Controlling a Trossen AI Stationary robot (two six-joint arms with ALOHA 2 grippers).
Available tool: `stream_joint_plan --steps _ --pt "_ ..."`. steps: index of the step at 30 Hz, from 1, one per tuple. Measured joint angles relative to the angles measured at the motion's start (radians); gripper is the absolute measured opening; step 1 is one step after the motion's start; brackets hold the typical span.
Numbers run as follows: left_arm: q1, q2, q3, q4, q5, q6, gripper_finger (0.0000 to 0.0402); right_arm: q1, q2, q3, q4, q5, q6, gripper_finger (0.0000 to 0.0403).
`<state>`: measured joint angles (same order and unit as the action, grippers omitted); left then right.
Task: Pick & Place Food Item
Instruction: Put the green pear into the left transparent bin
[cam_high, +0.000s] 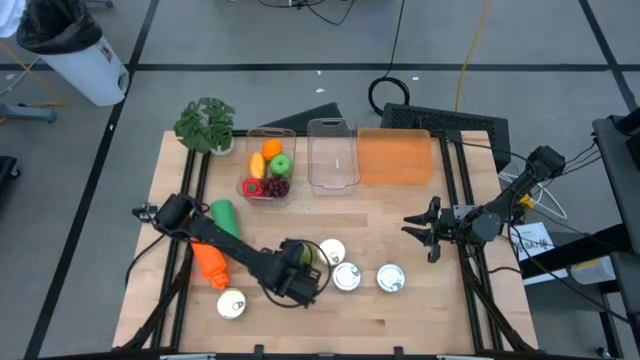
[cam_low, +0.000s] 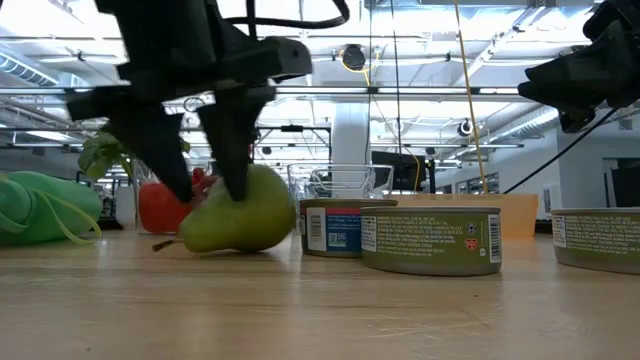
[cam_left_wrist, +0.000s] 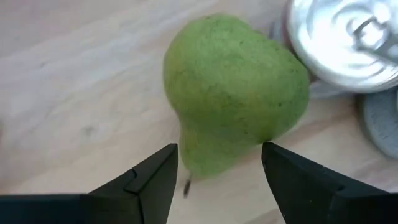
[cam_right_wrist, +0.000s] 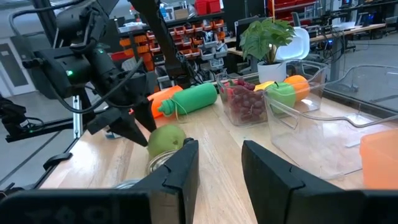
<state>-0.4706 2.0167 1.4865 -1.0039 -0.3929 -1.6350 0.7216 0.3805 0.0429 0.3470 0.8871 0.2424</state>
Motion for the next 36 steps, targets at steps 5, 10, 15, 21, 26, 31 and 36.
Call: stream_joint_plan --steps 5,10,15,21,26,31,36 --pt "0.002 0.000 -0.045 0.098 -0.039 0.093 0.0246 0.000 0.000 0.000 0.000 0.000 0.000 0.0111" --pt "0.017 0.000 -0.055 0.165 -0.072 0.197 0.0246 0.000 0.000 0.000 0.000 0.000 0.000 0.0110" --pt "0.035 0.000 -0.055 0.200 -0.091 0.281 0.0246 0.000 0.000 0.000 0.000 0.000 0.000 0.0111" --pt "0.057 0.009 -0.054 0.232 0.015 0.356 0.0259 0.000 0.000 0.000 0.000 0.001 0.000 0.0110" --pt "0.078 0.009 -0.054 0.231 0.026 0.419 0.0296 0.000 0.000 0.000 0.000 0.001 0.000 0.0112" --pt "0.086 -0.010 -0.054 0.229 -0.021 0.417 0.0323 0.000 0.000 0.000 0.000 0.001 0.000 0.0110" --pt "0.083 -0.017 -0.054 0.228 -0.182 0.413 0.0337 0.000 0.000 0.000 0.000 0.001 0.000 0.0112"
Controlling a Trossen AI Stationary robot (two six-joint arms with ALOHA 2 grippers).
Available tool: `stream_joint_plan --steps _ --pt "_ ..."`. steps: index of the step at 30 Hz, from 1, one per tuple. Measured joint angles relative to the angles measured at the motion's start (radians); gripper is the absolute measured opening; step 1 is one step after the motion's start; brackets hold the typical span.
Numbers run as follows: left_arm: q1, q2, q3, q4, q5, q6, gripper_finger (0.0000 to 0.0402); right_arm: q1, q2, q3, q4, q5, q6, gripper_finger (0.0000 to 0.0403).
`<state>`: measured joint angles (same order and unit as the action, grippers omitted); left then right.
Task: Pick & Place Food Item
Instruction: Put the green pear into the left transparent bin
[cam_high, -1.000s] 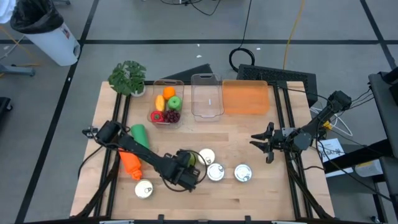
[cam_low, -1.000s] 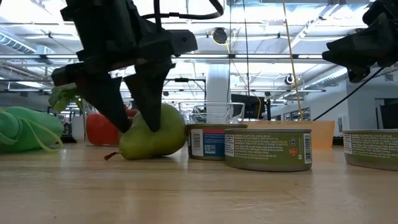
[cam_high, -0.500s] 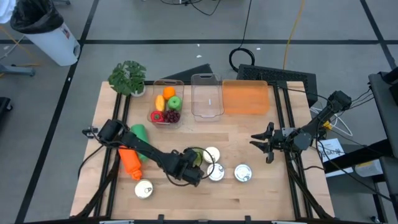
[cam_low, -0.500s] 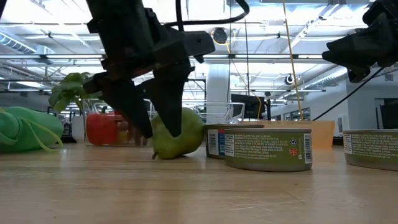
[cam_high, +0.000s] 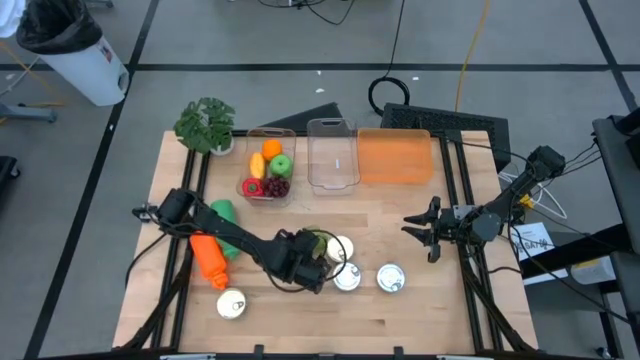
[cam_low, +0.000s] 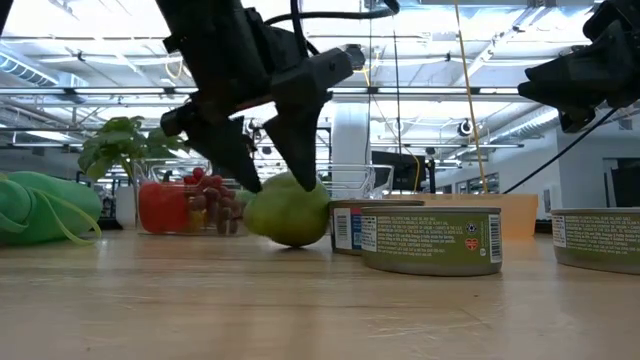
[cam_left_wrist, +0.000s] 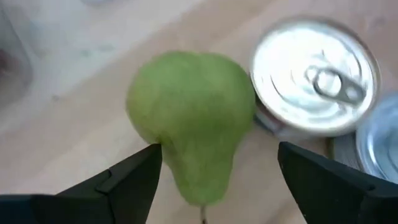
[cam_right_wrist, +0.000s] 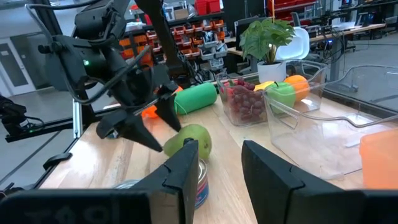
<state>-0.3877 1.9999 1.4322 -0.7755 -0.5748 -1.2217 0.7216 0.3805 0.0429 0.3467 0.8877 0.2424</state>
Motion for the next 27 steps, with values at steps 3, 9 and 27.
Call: stream_joint_plan --steps 3,9,27 --pt "0.002 0.007 0.000 0.006 -0.047 0.009 0.0335 0.000 0.000 0.000 0.000 0.000 0.000 0.0111" --pt "0.002 0.010 0.000 0.009 -0.104 0.038 0.0326 0.000 0.000 0.000 0.000 0.000 0.000 0.0111" --pt "0.073 0.016 -0.060 0.045 -0.010 0.155 0.0351 0.000 0.000 0.000 0.000 0.000 0.000 0.0110"
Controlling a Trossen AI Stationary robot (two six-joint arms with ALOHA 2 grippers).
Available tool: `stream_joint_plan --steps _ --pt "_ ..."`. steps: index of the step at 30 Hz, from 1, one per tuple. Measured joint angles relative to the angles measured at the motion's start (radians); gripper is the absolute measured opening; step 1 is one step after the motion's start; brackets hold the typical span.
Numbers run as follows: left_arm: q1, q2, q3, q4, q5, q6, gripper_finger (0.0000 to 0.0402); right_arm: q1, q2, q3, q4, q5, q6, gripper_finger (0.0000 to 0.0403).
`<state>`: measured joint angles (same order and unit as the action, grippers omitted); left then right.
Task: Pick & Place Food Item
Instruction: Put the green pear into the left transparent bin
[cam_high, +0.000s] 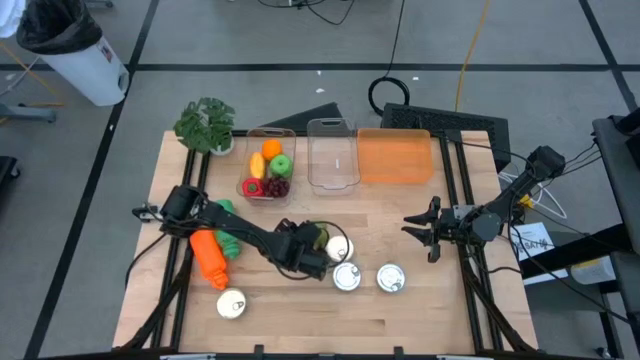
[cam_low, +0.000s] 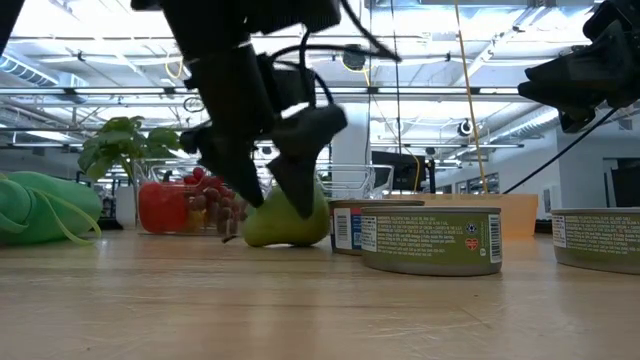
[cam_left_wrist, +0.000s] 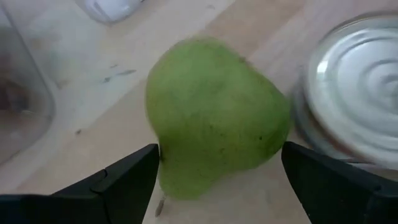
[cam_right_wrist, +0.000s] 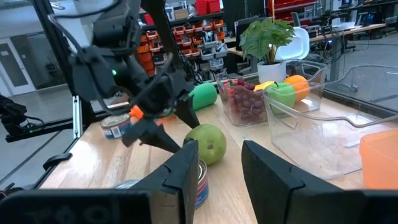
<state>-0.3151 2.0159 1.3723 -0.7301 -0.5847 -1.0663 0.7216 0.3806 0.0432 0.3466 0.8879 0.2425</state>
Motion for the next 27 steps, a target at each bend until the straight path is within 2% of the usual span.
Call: stream_joint_plan --steps 9,21,24,27 --pt "0.019 0.000 -0.124 0.177 -0.045 0.037 0.0352 0.000 0.000 0.000 0.000 0.000 0.000 0.0110" --pt "0.044 -0.001 -0.147 0.185 -0.034 0.090 0.0350 0.000 0.000 0.000 0.000 0.000 0.000 0.0111" --pt "0.047 -0.001 -0.147 0.184 -0.034 0.110 0.0330 0.000 0.000 0.000 0.000 0.000 0.000 0.0112" --pt "0.047 -0.001 -0.147 0.182 -0.034 0.122 0.0286 0.000 0.000 0.000 0.000 0.000 0.000 0.0110"
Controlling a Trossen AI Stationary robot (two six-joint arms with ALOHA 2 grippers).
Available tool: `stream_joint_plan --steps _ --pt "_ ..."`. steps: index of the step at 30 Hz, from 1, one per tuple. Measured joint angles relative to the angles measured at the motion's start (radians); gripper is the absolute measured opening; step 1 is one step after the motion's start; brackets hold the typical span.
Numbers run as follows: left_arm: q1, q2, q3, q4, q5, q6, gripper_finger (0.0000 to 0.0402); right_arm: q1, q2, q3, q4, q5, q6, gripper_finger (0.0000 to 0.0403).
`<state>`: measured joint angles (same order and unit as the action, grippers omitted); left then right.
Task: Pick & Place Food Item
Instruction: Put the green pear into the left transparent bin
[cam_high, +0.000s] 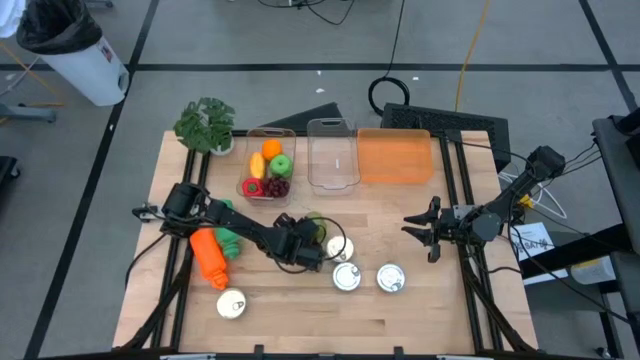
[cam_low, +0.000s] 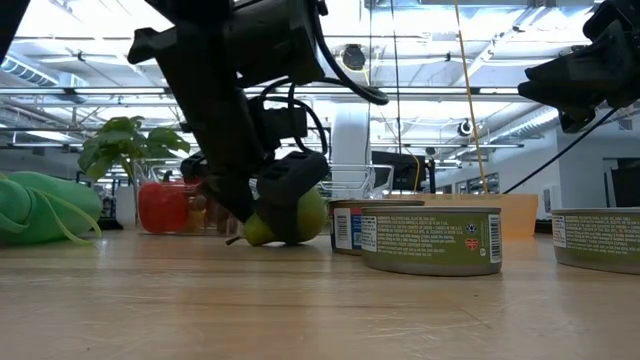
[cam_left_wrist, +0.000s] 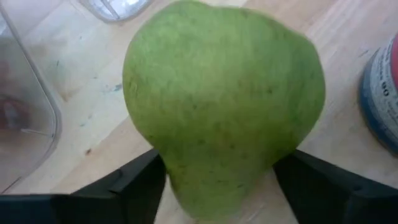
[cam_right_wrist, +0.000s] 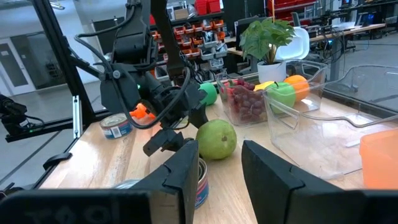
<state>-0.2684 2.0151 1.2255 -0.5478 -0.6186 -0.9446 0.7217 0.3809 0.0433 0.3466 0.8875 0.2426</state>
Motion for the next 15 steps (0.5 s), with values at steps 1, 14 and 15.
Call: stream_joint_plan --steps 1,14,15 --pt "0.000 0.000 0.000 -0.001 0.001 0.000 0.0268 0.000 0.000 0.000 0.000 0.000 0.000 0.0110" --pt "0.002 -0.063 0.000 -0.032 0.008 -0.001 0.0169 0.000 0.000 0.000 0.000 0.000 0.000 0.0111" --pt "0.002 -0.076 0.000 -0.045 -0.001 -0.006 0.0170 0.000 0.000 0.000 0.000 0.000 0.000 0.0111"
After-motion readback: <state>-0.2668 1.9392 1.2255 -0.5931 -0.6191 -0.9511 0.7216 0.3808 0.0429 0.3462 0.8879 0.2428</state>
